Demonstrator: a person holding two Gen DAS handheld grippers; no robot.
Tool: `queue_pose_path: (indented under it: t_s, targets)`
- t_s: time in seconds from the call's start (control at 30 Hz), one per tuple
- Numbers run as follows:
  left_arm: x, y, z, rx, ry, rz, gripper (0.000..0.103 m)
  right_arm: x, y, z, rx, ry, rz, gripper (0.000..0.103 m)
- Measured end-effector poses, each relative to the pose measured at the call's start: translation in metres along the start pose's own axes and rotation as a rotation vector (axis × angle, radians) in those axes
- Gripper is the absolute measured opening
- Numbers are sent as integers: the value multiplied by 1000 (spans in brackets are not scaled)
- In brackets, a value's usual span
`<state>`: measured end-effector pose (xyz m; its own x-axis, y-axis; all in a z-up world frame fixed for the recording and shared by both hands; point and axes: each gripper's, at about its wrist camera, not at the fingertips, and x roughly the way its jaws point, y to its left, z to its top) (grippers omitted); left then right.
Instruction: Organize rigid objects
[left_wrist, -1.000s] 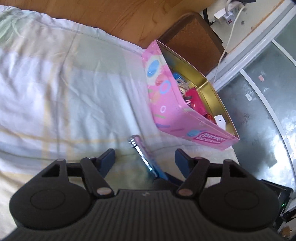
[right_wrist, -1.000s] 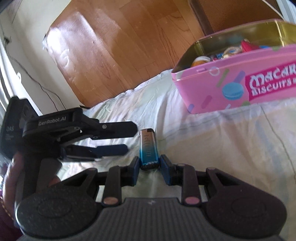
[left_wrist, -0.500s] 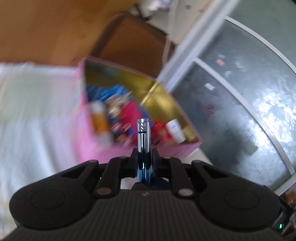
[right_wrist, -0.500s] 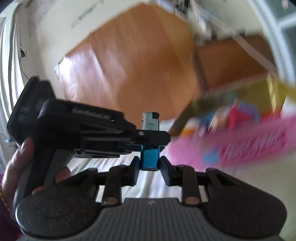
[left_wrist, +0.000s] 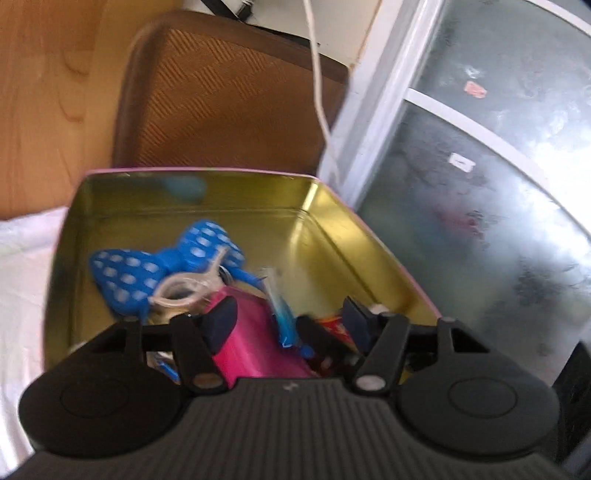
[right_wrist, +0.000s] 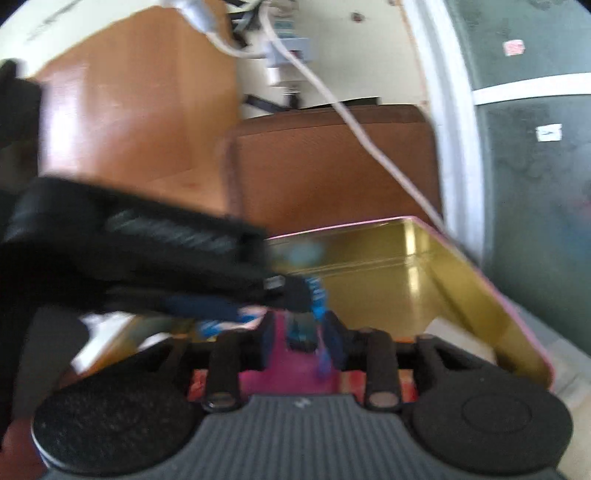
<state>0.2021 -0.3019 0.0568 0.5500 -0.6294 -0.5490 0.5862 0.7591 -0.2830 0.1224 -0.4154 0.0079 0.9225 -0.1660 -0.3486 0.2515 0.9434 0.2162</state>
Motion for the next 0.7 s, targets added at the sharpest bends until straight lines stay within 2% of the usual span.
queue_pose_path:
  t_s: [0.1,0.23,0.4,0.57,0.7]
  targets:
    - [-11,5,-4,12,-33,34,71,2,-15,-12,69,-10,21,43]
    - [-34,9,-10,34,-84,83,72,-9,-17,-14,52,-61,29,43]
    - [-61,4,-23,61,-120,126,80,-25,-12,-19,64,-96,42,43]
    - [-100,1,-53,139,-162,209,93,-67,-2,-30,82,-148,25,45]
    - [-127,12,-74,122,-157,265,100,-109,14,-43,84,-200,8,51]
